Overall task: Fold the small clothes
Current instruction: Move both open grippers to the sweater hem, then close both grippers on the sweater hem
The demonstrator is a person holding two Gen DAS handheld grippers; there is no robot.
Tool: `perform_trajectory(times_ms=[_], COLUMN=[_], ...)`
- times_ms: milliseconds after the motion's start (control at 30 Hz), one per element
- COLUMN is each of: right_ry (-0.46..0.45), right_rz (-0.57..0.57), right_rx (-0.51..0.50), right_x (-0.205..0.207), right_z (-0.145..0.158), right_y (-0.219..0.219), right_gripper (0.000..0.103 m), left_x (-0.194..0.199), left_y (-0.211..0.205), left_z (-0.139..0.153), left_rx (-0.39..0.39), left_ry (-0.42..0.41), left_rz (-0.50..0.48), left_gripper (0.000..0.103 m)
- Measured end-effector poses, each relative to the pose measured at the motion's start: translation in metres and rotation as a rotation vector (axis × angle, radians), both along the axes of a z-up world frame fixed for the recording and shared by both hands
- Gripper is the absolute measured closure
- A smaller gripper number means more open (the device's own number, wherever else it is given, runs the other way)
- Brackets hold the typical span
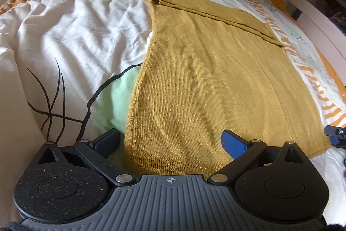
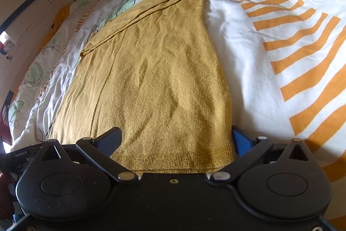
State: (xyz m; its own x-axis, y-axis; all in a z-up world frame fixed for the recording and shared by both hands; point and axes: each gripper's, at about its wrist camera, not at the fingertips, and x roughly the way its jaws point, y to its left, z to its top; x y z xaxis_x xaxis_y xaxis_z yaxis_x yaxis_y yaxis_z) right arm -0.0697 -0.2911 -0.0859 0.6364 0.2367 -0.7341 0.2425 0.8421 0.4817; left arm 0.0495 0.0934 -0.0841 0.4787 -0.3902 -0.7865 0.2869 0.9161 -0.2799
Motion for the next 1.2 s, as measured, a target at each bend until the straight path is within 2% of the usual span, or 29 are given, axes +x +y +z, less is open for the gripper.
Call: perform_trajectory(times_ms=[300, 400, 433, 500, 633, 833, 1000, 1100, 1200], right_ry=[-0.02, -0.021, -0.021, -0.023, -0.022, -0.008, 0.037, 0.077, 0.113], right_rz=[-0.014, -0.015, -0.015, -0.018, -0.024, -0.02, 0.005, 0.019, 0.017], right_rx=[0.052, 0.053, 0.054, 0.062, 0.105, 0.226, 0.297, 0.308, 0.306], right_x=[-0.001, -0.001, -0.001, -0.001, 0.001, 0.003, 0.009, 0.013, 0.014], right_z=[-0.004, -0.004, -0.004, -0.005, -0.006, -0.007, -0.008, -0.007, -0.007], right_y=[-0.004, -0.004, -0.004, -0.005, -0.01, -0.025, -0.035, -0.04, -0.048], right_gripper=[0.0, 0.0, 0.0, 0.0, 0.0, 0.0, 0.001, 0.009, 0.027], left_x=[0.01, 0.008, 0.007, 0.004, 0.003, 0.0, 0.0, 0.002, 0.001], left_y=[-0.012, -0.012, -0.011, -0.01, -0.005, 0.001, 0.008, 0.011, 0.012], left_z=[-0.002, -0.002, -0.002, 0.0, 0.001, 0.003, 0.004, 0.003, 0.003], left_rx=[0.036, 0.039, 0.041, 0.051, 0.041, 0.033, -0.002, -0.025, -0.035], left_ry=[-0.004, -0.014, -0.023, -0.037, -0.037, -0.031, -0.017, -0.004, -0.003], left_rz=[-0.08, -0.08, -0.078, -0.067, -0.055, -0.042, -0.026, -0.013, -0.01], left_gripper=[0.002, 0.003, 0.013, 0.021, 0.032, 0.047, 0.055, 0.055, 0.056])
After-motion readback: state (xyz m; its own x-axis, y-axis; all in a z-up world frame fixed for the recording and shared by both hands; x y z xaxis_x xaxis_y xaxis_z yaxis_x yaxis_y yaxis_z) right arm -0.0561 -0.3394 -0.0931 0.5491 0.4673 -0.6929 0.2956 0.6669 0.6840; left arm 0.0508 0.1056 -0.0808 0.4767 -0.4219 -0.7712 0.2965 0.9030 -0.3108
